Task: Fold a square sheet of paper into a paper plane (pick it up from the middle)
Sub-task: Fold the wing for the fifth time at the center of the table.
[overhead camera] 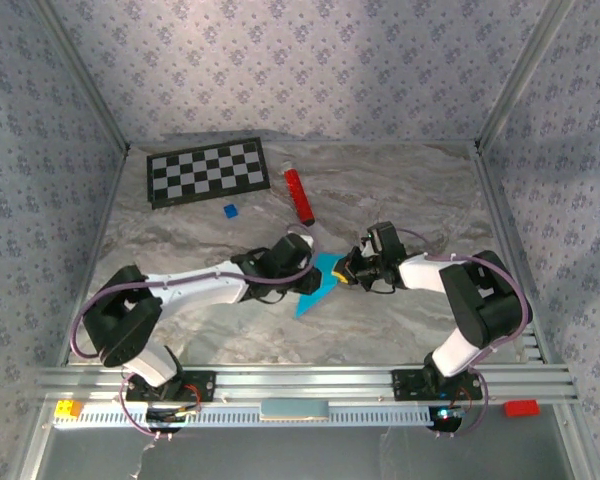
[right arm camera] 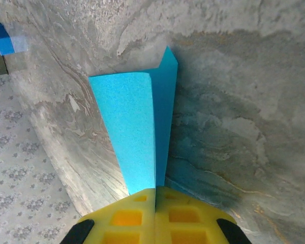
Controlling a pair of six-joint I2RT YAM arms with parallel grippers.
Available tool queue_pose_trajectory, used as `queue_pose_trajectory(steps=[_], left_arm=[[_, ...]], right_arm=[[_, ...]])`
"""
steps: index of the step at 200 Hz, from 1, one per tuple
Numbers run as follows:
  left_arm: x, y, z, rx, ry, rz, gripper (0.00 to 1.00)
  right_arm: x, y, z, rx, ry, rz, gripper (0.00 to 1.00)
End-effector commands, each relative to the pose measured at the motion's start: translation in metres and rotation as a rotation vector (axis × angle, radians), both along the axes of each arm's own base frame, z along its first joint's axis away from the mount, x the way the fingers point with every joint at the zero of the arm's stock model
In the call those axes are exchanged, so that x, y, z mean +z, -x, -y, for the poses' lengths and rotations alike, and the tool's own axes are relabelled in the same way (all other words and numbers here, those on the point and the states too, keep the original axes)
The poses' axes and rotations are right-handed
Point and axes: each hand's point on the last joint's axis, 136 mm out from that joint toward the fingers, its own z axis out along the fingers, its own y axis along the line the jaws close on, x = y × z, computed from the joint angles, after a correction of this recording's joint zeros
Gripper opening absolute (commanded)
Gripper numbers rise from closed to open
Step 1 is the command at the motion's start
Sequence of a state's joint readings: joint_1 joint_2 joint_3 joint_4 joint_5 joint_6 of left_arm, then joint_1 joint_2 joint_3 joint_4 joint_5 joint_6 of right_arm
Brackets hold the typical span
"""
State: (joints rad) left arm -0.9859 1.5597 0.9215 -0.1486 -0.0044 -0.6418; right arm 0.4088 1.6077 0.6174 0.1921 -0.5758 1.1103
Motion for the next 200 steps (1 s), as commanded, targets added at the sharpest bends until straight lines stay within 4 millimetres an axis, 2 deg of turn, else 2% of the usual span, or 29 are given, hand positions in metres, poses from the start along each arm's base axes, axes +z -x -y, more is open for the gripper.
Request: queue_pose_trajectory(steps=[1, 39, 83, 166, 200], left_arm=[[-0.017, 0.007, -0.012, -0.039, -0.183, 0.095, 0.31], [-0.034, 0.022, -0.006, -0.13, -0.326, 0.159, 0.37], [-0.045, 0.023, -0.007, -0.141, -0.466, 0.227, 0.38], [-0.056, 0.028, -0.009, -0.16, -0.56, 0.27, 0.38], [-0.057, 0.028, -0.011, -0.154, -0.577, 0.28, 0.33]], right_arm=[[0.005, -0.003, -0.002, -0.043, -0.008, -0.01, 0.01], [0.007, -0.004, -0.006, -0.023, -0.014, -0.01, 0.02], [0.01, -0.004, -0.008, -0.015, -0.019, -0.012, 0.02], [0.017, -0.004, -0.009, -0.018, -0.029, -0.006, 0.03], [0.018, -0.004, -0.008, -0.018, -0.027, -0.002, 0.04]])
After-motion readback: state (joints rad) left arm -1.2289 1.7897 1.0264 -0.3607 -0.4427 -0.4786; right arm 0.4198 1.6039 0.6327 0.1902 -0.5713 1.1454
